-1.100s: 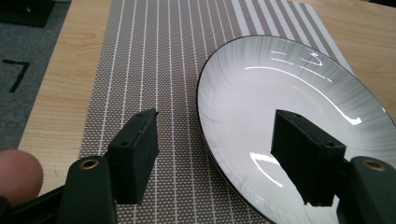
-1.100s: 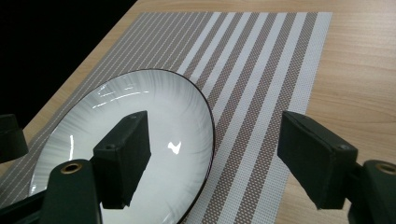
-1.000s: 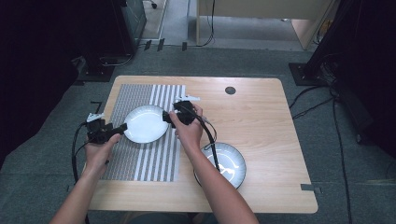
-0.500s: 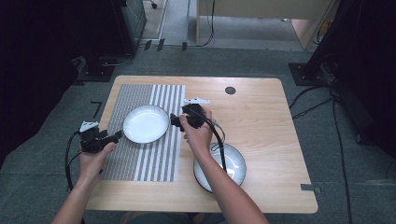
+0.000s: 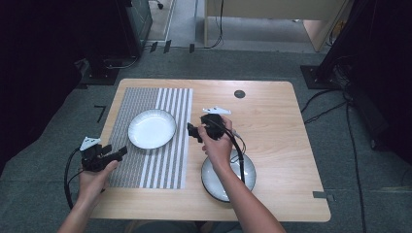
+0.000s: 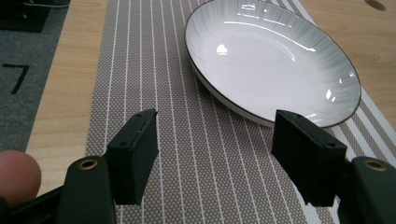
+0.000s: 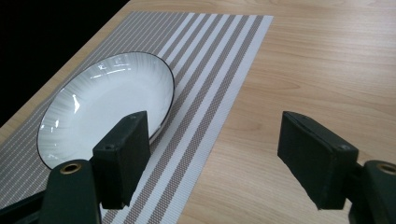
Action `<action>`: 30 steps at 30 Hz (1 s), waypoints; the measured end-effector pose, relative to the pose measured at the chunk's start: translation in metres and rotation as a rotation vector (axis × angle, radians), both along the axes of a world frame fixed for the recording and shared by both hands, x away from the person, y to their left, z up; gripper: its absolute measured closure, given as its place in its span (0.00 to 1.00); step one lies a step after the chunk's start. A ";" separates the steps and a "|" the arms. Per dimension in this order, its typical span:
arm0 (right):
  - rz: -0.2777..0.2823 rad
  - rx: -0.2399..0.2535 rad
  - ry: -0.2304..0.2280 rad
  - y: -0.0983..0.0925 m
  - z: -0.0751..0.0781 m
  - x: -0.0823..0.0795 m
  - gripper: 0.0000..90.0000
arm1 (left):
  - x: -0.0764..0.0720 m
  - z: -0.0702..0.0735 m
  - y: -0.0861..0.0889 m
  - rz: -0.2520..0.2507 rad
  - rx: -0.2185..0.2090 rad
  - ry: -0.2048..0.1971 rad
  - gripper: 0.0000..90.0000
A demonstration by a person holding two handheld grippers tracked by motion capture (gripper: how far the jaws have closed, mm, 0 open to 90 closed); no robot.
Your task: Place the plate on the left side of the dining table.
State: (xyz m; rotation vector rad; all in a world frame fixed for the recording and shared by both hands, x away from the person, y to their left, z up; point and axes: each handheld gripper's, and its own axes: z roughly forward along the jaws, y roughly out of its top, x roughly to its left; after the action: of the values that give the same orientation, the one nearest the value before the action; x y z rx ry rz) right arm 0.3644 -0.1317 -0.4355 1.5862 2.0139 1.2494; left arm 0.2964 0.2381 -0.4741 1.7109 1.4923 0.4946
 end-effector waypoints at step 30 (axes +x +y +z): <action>-0.053 -0.033 -0.016 -0.066 -0.008 -0.045 0.26 | -0.050 -0.019 0.005 0.006 0.049 -0.010 0.34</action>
State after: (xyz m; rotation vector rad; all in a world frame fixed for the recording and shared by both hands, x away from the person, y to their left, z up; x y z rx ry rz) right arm 0.3196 -0.1980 -0.4435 1.5984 1.9592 1.1992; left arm 0.2463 0.2429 -0.4935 1.7395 1.4891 0.5459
